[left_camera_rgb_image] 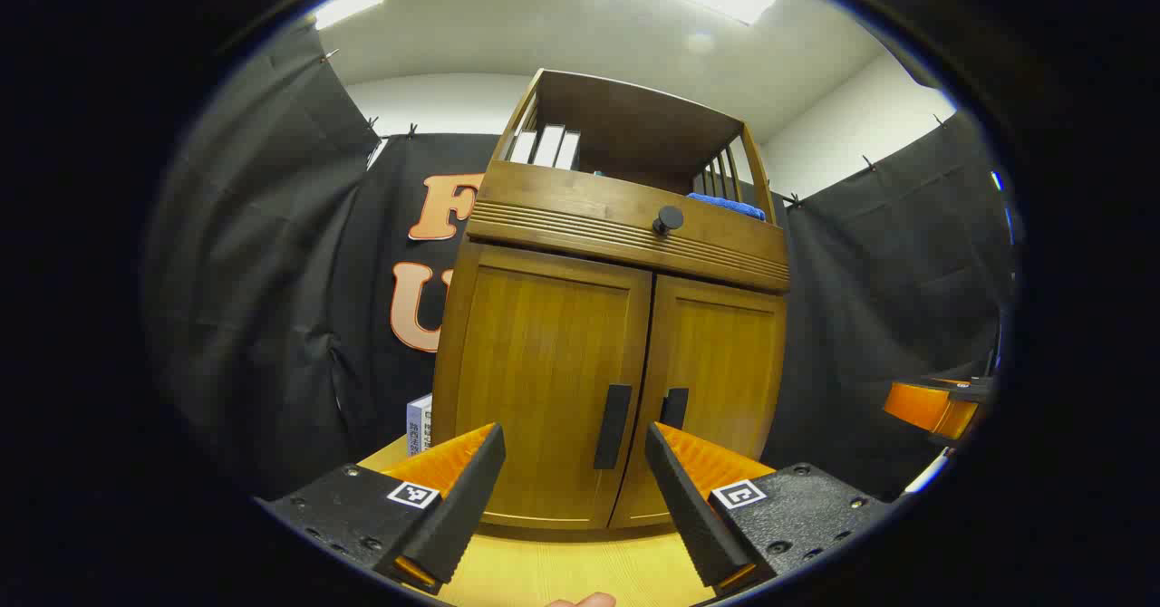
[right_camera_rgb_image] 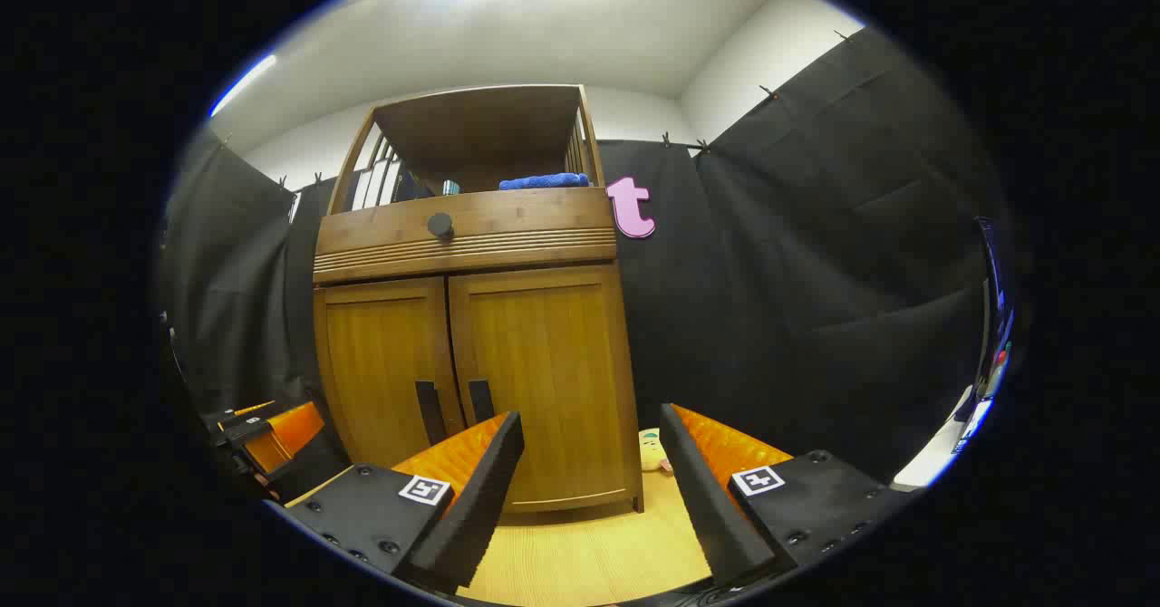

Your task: Open the right door of the double-door shoe cabinet with the right hand, and open the left door with the left hand.

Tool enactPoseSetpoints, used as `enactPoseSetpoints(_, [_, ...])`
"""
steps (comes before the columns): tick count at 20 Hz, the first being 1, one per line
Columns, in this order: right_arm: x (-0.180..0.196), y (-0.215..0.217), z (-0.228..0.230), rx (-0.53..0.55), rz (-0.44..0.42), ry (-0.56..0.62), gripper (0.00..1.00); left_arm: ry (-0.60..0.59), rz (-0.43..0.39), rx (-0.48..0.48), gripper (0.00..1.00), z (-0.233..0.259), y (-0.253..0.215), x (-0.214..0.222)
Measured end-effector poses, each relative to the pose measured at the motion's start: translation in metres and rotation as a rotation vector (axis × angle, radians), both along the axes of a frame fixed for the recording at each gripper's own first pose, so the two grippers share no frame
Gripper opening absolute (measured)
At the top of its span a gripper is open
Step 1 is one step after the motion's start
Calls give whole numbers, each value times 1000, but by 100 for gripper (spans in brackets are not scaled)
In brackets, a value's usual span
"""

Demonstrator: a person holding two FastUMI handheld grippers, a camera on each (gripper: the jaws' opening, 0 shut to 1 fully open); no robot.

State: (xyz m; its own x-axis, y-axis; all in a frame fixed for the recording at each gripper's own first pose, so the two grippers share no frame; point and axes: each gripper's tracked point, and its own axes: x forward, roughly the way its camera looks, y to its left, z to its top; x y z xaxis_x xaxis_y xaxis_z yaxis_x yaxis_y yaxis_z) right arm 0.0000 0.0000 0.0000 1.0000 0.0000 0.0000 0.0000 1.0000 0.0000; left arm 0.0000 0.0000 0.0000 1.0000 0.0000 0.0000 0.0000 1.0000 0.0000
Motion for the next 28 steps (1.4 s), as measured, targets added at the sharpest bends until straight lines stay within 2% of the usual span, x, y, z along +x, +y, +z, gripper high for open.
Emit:
enactPoseSetpoints(2, [-1, -1, 1, -1, -2, -4, 100, -5, -4, 0, 94, 2, -2, -1])
enactPoseSetpoints(3, [-2, -1, 1, 0, -4, -5, 97, -8, -5, 5, 91, 2, -3, -2])
enactPoseSetpoints(4, [-2, -1, 2, 3, -2, -6, 97, -10, -5, 11, 94, 4, -3, -3])
enactPoseSetpoints(6, [-1, 0, 5, 9, 0, -10, 98, -21, -5, 19, 94, 7, -2, -4])
enactPoseSetpoints(7, [0, 0, 8, 11, -1, -17, 98, -26, -5, 18, 91, 8, -2, -4])
enactPoseSetpoints(8, [0, -1, 10, 9, -3, -24, 97, -30, -6, 17, 94, 9, -3, -4])
enactPoseSetpoints(14, [-2, 0, 12, 2, 0, -30, 100, -36, 0, 17, 91, 10, 0, -4])
enactPoseSetpoints(15, [-1, 1, 12, 1, 0, -28, 97, -35, 1, 15, 91, 10, 0, -3])
enactPoseSetpoints(16, [-2, 1, 12, 0, 0, -28, 100, -35, 1, 14, 95, 11, 0, -4])
enactPoseSetpoints(19, [-3, 0, 11, -8, -2, -26, 97, -36, 3, 12, 95, 11, 1, -4])
enactPoseSetpoints(20, [-2, 0, 12, -9, -2, -24, 100, -36, 4, 10, 91, 10, 2, -4])
enactPoseSetpoints(22, [-2, 0, 11, -13, -6, -19, 100, -35, 4, 4, 91, 9, 3, -4])
enactPoseSetpoints(23, [-3, 1, 9, -19, -5, -16, 100, -33, 7, 2, 94, 8, 4, -4])
enactPoseSetpoints(25, [-4, 5, 7, -25, 7, -10, 100, -25, 21, 0, 91, 5, 8, -6])
enactPoseSetpoints(26, [-2, 7, 7, -26, 15, -8, 97, -23, 26, -3, 94, 4, 10, -7])
enactPoseSetpoints(28, [4, 9, 4, -22, 31, 3, 92, -19, 37, -7, 94, 4, 13, -6])
